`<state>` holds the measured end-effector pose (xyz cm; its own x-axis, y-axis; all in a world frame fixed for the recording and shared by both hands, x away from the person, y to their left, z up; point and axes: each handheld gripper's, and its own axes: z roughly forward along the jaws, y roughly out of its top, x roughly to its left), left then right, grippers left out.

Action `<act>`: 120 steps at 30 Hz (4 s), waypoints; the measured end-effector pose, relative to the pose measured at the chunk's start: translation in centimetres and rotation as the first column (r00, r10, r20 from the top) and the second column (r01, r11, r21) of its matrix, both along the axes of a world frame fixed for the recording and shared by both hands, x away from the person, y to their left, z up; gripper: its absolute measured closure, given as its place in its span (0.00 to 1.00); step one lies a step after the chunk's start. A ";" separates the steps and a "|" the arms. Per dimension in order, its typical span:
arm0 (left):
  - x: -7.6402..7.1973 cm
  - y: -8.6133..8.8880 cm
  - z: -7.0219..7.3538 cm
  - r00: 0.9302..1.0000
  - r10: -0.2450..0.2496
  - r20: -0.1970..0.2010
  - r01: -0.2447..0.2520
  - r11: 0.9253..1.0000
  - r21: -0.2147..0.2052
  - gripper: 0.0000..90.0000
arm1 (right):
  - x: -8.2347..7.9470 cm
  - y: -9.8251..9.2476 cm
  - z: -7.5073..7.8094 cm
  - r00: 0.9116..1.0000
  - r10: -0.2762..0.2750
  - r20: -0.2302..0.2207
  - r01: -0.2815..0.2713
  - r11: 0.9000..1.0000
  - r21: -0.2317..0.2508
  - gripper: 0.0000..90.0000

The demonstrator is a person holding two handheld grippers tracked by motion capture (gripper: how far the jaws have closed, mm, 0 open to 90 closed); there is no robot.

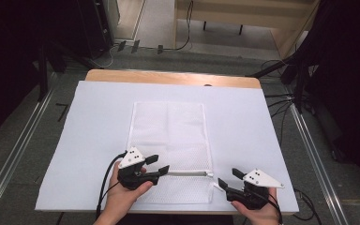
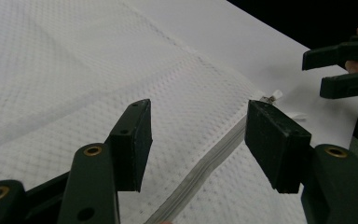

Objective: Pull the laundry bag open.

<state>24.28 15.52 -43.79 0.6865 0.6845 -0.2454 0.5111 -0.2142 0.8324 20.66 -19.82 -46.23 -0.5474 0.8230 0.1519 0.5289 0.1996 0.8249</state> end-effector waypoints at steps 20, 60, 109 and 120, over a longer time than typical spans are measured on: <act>0.9 -4.0 0.5 0.998 -0.031 -0.054 0.032 0.999 0.022 0.58 | 1.3 3.1 -2.1 0.993 0.017 -0.117 -0.024 0.998 -0.052 0.37; 1.2 -9.5 -3.0 0.975 -0.159 -0.154 0.175 0.980 0.093 0.96 | 0.1 5.1 -1.4 0.998 0.060 0.024 -0.057 0.993 -0.108 0.97; 0.9 -8.4 -1.9 0.963 -0.209 -0.172 0.216 0.976 0.026 0.97 | -0.4 5.6 -0.6 0.989 0.094 0.111 -0.079 0.988 -0.131 0.97; 1.1 -6.8 -1.9 0.971 -0.172 -0.166 0.184 0.981 0.057 0.97 | -0.3 5.0 -0.4 0.991 0.074 0.113 -0.060 0.991 -0.122 0.97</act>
<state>25.37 8.74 -45.72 0.7548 0.5746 -0.3164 0.5845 -0.3701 0.7221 20.39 -14.78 -46.59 -0.6103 0.7921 -0.0121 0.4125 0.3308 0.8487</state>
